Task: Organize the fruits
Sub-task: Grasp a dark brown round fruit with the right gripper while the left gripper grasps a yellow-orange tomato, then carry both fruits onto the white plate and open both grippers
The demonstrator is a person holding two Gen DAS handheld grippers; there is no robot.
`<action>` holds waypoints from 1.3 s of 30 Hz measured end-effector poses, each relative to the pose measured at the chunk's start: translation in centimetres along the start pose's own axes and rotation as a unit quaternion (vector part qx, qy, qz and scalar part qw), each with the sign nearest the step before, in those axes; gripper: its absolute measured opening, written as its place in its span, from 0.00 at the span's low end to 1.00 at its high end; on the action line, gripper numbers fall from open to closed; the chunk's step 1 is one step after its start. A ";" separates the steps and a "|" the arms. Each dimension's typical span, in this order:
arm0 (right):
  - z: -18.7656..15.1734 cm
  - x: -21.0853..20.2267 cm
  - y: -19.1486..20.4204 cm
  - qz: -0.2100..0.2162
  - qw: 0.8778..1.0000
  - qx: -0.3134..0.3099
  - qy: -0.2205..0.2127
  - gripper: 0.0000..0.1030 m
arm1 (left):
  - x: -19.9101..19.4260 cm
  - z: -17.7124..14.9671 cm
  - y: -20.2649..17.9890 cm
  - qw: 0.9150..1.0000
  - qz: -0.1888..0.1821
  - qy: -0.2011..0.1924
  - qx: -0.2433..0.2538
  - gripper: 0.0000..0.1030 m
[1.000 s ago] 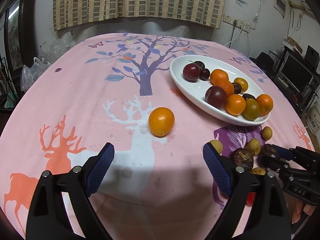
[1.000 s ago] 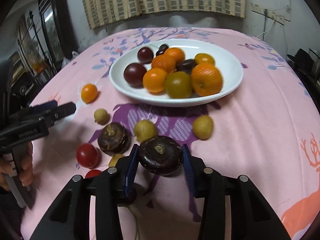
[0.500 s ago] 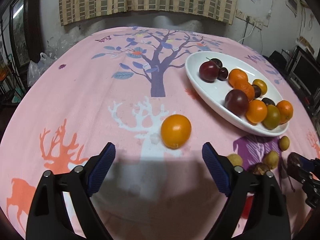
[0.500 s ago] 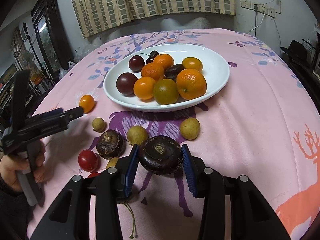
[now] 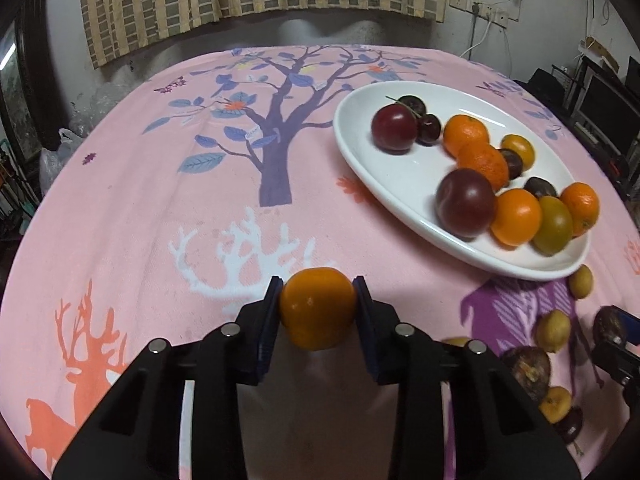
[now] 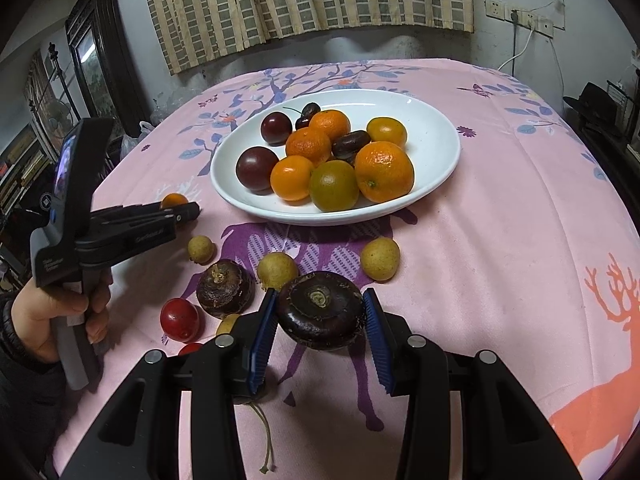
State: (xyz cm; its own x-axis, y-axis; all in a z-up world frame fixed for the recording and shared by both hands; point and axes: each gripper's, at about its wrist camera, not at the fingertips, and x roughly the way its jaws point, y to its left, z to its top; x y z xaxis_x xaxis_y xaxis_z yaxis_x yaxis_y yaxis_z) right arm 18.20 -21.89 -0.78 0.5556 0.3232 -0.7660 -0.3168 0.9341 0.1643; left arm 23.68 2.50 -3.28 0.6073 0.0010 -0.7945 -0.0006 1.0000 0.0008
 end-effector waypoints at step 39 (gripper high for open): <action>9.2 2.1 -2.3 0.033 0.991 0.071 -0.107 0.66 | -4.5 4.3 -1.4 0.995 -0.036 -0.065 -0.072 0.86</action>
State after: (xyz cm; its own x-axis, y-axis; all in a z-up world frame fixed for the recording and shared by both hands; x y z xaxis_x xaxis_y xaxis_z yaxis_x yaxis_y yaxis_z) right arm 27.20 -21.93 2.94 0.6921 0.3952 -0.6040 -0.2558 0.9168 0.3067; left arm 24.31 1.11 2.90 0.7080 -0.0619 -0.7035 -0.0607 0.9871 -0.1479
